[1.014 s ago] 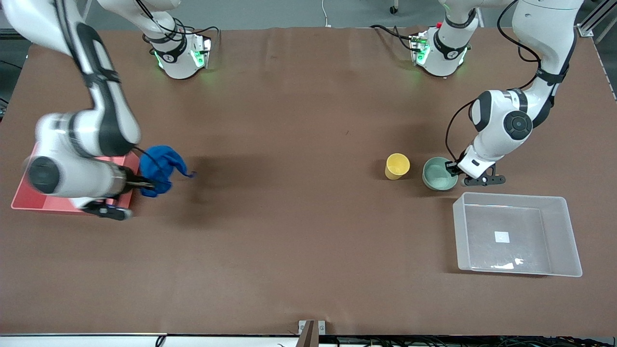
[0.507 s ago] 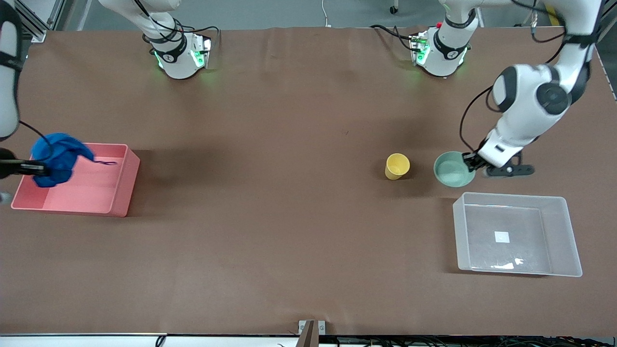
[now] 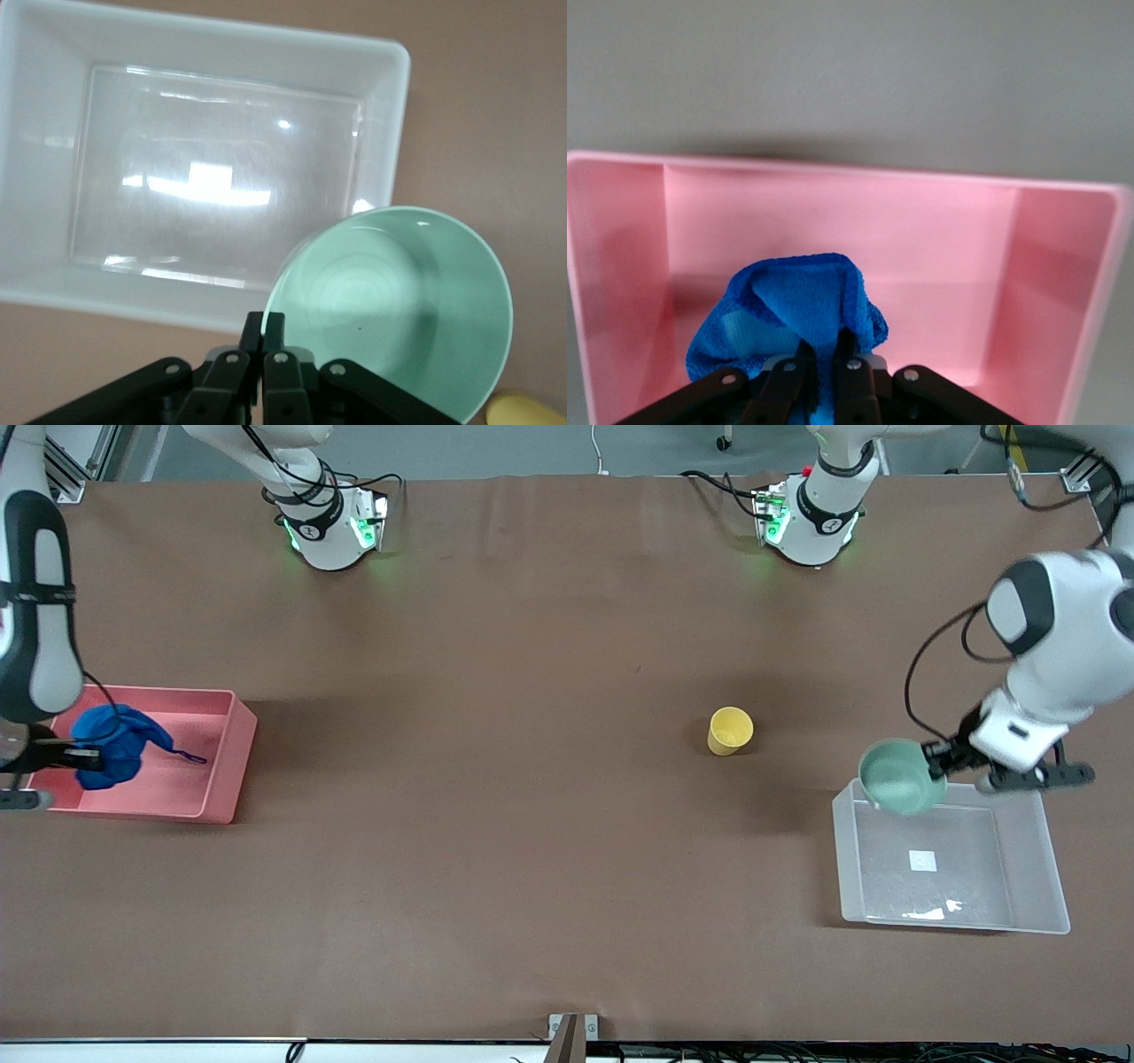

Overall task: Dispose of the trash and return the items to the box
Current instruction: 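Place the bowl in the clear bin while the right gripper releases the cloth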

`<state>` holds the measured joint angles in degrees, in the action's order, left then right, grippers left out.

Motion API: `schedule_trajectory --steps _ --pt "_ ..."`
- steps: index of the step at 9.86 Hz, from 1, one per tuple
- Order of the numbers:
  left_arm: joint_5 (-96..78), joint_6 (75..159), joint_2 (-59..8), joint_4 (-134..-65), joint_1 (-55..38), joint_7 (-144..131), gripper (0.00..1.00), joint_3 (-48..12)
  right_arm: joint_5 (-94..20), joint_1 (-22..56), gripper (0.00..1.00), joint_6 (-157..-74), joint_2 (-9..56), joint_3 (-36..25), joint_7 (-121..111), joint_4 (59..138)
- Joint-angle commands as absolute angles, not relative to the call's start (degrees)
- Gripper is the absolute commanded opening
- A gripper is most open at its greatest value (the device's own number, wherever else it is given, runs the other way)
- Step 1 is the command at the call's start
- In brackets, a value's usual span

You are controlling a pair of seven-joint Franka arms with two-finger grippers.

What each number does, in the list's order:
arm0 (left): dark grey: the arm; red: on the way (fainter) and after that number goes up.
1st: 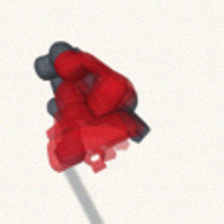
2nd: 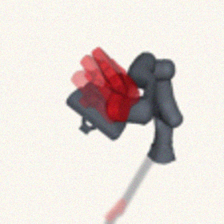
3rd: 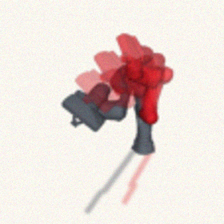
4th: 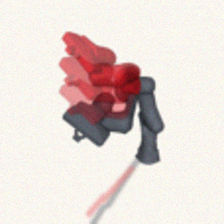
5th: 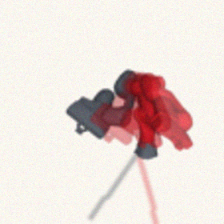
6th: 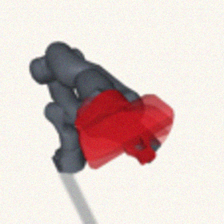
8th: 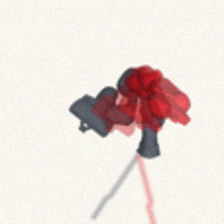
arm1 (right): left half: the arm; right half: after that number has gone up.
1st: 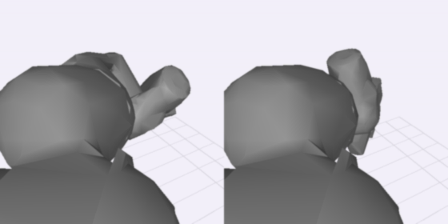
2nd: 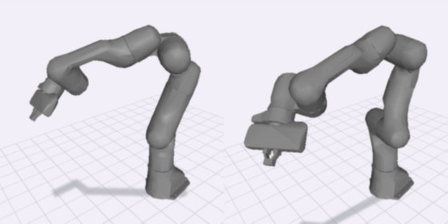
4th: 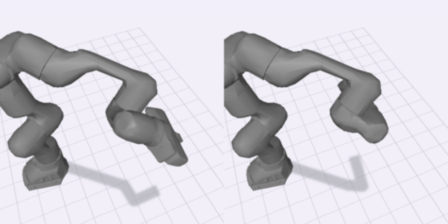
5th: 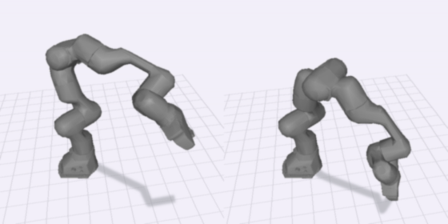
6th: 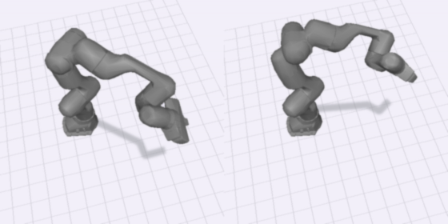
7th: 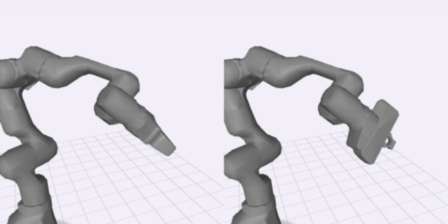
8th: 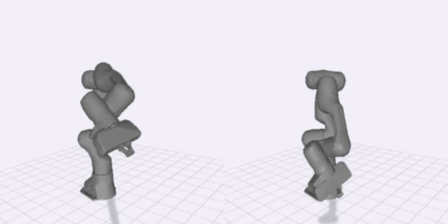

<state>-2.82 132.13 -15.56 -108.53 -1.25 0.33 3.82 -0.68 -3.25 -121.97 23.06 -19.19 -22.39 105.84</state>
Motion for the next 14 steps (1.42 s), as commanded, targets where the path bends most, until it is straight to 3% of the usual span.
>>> schedule_trajectory --steps 1,2,5,7,9,11,12,13,14 --pt "-8.2 131.0 -30.4 -93.9 -1.1 7.3 0.00 7.7 -5.3 -1.9 0.45 -123.4 23.5 -19.1 -22.9 109.8" --pt "-11.9 130.9 -34.0 -90.9 0.2 11.9 0.00 8.8 -5.4 -1.7 0.99 -123.4 24.0 -19.0 -22.9 109.7" --pt "-17.5 131.0 -41.2 -86.3 0.2 18.0 0.00 11.2 -5.4 -1.2 1.00 -119.9 20.8 -19.1 -22.2 108.3" --pt "-17.5 131.5 -43.8 -86.2 0.2 18.5 0.00 11.1 -5.4 -0.7 1.00 -109.1 14.5 -18.7 -18.3 101.8" --pt "-17.6 132.4 -44.6 -86.3 -0.5 18.0 0.01 11.1 -4.3 -1.5 1.00 -96.7 11.5 -13.4 -8.0 94.2" --pt "-17.1 133.9 -44.6 -86.5 -0.6 18.3 0.04 11.1 -4.2 -2.9 1.00 -91.6 7.5 -6.6 3.1 90.0" --pt "-17.2 134.6 -44.6 -86.7 -0.6 18.3 0.24 11.0 -3.4 -5.7 1.00 -88.9 4.2 -1.3 6.8 88.9" --pt "-17.1 134.6 -44.6 -86.7 -0.6 18.4 0.79 11.0 -2.2 -6.1 1.00 -87.5 0.1 -0.4 7.1 88.9" --pt "-16.9 134.6 -43.6 -86.7 -0.7 18.3 0.96 11.0 -2.1 -6.2 1.00 -86.1 -3.1 -1.5 6.2 89.0"
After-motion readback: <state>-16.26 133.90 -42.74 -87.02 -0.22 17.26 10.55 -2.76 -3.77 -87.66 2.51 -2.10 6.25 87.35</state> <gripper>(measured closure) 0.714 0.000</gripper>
